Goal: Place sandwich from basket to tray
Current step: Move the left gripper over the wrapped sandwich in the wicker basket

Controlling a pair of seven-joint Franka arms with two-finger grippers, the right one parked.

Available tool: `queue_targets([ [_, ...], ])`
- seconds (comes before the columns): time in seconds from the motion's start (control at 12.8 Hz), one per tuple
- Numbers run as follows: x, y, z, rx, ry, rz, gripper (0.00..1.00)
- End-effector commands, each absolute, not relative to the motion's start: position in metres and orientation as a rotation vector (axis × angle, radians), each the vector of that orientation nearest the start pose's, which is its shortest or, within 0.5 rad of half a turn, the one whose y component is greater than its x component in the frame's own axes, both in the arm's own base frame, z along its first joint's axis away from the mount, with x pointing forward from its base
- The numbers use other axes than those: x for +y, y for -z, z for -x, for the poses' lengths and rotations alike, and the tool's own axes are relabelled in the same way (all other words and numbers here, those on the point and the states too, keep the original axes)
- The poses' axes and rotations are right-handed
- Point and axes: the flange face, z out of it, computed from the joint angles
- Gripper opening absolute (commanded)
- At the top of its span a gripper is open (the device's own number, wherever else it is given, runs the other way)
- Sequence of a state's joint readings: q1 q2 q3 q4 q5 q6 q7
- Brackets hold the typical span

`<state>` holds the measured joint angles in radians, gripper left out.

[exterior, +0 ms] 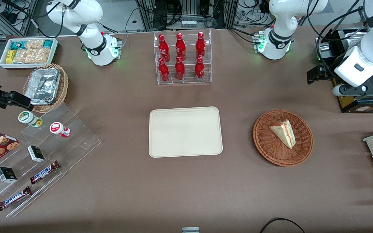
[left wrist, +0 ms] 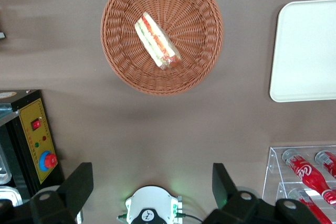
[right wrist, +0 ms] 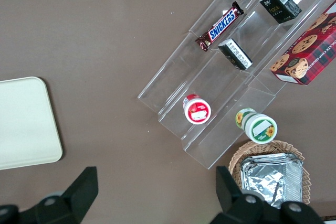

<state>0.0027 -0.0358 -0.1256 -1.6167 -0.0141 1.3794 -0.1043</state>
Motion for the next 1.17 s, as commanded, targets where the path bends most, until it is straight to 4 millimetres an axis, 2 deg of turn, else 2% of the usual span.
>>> queue_targets([
  [0.0,-0.068,-0.613,-0.515,0.054,-0.311,3.102,1.0],
  [0.23,-0.067,-0.607,-0.525,0.055,-0.258,3.114,1.0],
  [0.47,-0.067,-0.583,-0.529,0.057,-0.248,3.114,1.0],
  [0.55,-0.068,-0.57,-0.531,0.057,-0.262,3.112,1.0],
  [0.63,-0.07,-0.549,-0.532,0.061,-0.255,3.111,1.0],
  [1.1,-0.07,-0.468,-0.532,0.066,-0.187,3.116,1.0],
])
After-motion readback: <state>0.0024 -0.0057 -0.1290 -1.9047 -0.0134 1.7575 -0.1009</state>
